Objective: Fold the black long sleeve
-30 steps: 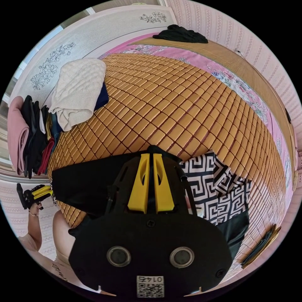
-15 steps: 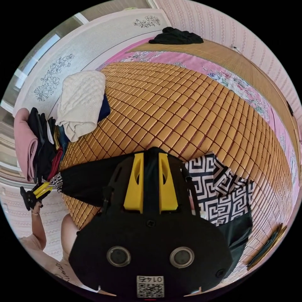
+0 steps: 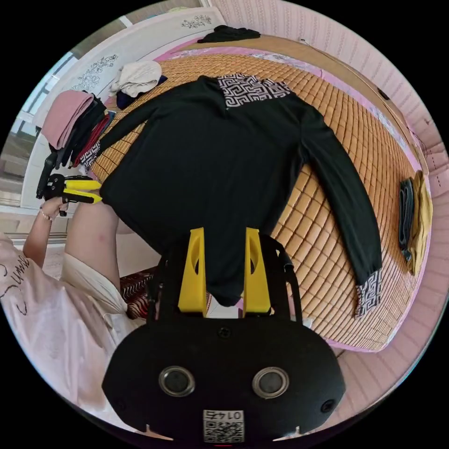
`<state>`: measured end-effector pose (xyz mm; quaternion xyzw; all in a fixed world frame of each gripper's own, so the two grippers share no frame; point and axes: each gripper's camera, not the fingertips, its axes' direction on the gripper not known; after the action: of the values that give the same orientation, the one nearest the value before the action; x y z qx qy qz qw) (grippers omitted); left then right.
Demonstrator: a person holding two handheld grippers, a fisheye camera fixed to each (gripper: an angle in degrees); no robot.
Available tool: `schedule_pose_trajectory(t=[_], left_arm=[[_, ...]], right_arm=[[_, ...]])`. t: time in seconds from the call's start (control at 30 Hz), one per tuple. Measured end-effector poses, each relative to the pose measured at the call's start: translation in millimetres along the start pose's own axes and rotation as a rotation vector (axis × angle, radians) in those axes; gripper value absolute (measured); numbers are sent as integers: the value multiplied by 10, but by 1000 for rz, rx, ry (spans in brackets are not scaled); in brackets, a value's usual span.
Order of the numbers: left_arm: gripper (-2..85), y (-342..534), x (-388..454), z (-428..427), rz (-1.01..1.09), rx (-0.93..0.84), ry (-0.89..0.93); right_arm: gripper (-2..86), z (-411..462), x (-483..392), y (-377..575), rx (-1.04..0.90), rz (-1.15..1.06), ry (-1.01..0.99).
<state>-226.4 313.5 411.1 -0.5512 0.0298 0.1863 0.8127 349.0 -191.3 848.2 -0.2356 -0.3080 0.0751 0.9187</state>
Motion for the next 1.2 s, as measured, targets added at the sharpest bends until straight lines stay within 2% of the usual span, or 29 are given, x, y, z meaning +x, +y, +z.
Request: schedule_pose_trajectory(t=[0.2,0.33,0.43,0.77,0.87,0.97,1.13,1.2], left_arm=[[27,-81,-18,235,19,-169,-41],[10,-13,-97,182,26,-169,-10],[6,65,-165,83,32,-163,17],[33,395,-442,113,-5,-182,80],[45,673,-600,-32,-76,-115,61],[53,1047,-908,-173,-240,13,31],[63,1936,-1500,-308,-632,345,43],[65,2202,-1646,-302,-740,423,16]], right_arm=[[112,351,200,760,-52,325,-104],[33,496,355,927,-35,464,-200],[8,457,417,1060,-16,476,-282],[33,674,308,1109,-175,383,-204],[44,648,196,1164,-195,346,-118],[47,562,90,1179,-158,327,-85],[56,450,-403,791,-35,168,-94],[67,460,-696,540,-16,71,-94]])
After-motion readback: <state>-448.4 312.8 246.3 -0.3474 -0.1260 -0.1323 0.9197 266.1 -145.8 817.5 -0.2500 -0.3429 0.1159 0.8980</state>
